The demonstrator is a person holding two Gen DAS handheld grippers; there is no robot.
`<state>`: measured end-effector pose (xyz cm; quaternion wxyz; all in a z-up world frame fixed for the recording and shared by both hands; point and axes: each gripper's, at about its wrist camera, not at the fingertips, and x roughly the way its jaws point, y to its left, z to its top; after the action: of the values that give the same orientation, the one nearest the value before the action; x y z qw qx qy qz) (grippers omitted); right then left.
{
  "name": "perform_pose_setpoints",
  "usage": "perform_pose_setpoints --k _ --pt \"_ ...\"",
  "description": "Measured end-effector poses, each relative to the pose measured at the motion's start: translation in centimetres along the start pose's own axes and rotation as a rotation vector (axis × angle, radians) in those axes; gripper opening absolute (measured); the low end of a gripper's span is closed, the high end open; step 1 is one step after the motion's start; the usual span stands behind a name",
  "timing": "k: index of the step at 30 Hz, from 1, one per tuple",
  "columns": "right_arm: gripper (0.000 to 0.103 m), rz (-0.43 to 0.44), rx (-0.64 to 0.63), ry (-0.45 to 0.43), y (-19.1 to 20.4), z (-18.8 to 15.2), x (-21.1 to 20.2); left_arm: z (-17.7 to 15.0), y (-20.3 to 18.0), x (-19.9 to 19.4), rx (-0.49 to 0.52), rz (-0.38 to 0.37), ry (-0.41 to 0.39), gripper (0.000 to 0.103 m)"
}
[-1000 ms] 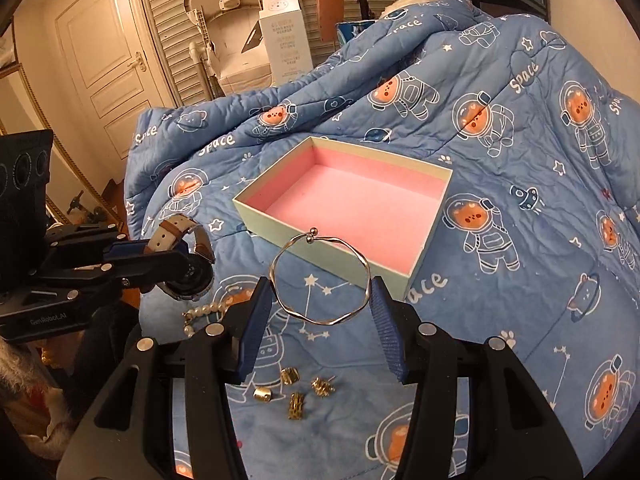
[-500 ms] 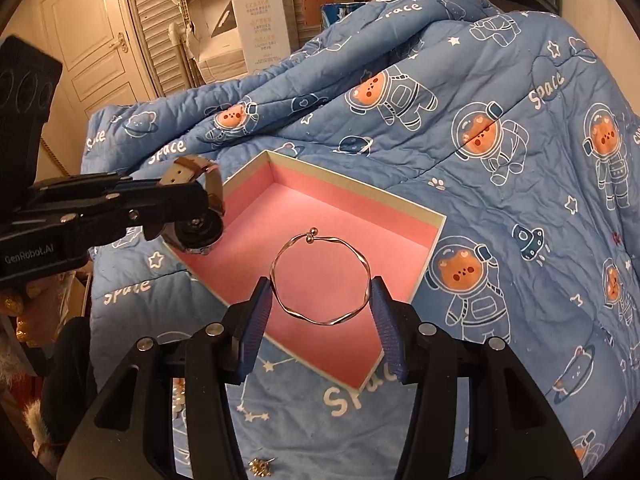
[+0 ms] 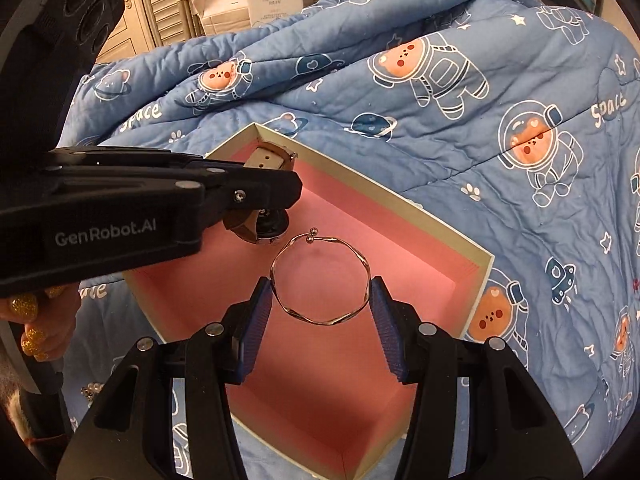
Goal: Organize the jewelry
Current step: 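Lower the watch and bangle into the pink box and open both grippers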
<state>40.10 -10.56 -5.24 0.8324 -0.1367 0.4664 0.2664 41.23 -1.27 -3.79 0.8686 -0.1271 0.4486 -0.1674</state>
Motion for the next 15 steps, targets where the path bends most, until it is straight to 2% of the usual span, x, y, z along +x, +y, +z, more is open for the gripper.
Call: perform_pose_setpoints --k 15 --pt "0.051 -0.022 -0.016 0.062 0.0 0.9 3.0 0.0 0.5 1.5 -0.016 0.008 -0.012 0.013"
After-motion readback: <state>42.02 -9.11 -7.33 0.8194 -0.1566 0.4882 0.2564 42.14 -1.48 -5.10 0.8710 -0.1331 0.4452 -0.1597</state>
